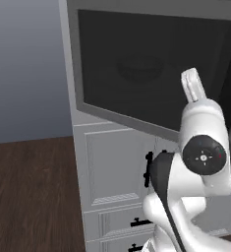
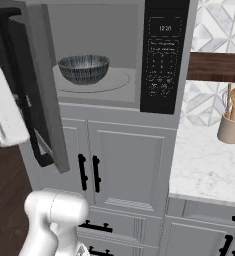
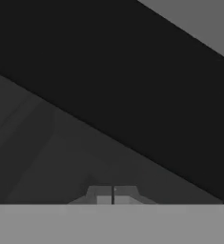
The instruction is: Open the microwave, place the bowl with waffle inside the microwave, then close the microwave door and turn it on.
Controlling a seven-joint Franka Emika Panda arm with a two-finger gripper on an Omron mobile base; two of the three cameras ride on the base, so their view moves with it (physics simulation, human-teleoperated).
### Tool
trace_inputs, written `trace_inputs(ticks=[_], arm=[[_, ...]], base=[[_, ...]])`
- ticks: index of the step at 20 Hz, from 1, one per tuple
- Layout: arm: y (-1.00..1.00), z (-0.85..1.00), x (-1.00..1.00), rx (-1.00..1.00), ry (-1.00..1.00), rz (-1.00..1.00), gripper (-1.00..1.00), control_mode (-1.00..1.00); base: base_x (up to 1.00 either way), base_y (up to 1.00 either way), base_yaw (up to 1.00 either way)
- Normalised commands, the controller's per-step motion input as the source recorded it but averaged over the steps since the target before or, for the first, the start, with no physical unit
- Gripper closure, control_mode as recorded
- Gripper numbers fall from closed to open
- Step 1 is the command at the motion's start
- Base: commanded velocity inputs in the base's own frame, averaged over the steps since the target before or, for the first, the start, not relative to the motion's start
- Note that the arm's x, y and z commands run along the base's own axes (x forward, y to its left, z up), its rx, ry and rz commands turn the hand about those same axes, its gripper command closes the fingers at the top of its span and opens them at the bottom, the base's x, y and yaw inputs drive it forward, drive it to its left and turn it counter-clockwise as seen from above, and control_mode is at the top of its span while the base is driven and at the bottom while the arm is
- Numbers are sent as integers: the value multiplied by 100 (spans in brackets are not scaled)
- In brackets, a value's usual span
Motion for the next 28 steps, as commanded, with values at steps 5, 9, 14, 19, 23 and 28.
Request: trace_inputs(ticks=[5, 9, 14, 19, 23, 28], arm=[[-79, 17, 100, 3, -1, 24, 100, -100], [-46, 37, 94, 10, 0, 28, 100, -100], [-32, 37, 96, 12, -1, 29, 100, -100], [-24, 40, 82, 13, 2, 22, 100, -100], [-4, 7, 90, 12, 21, 6, 100, -100], [16, -25, 100, 3, 21, -1, 100, -100]], base=[[0, 0, 0], [0, 0, 0], [0, 0, 0], [0, 0, 0], [0, 0, 0], [0, 0, 0]])
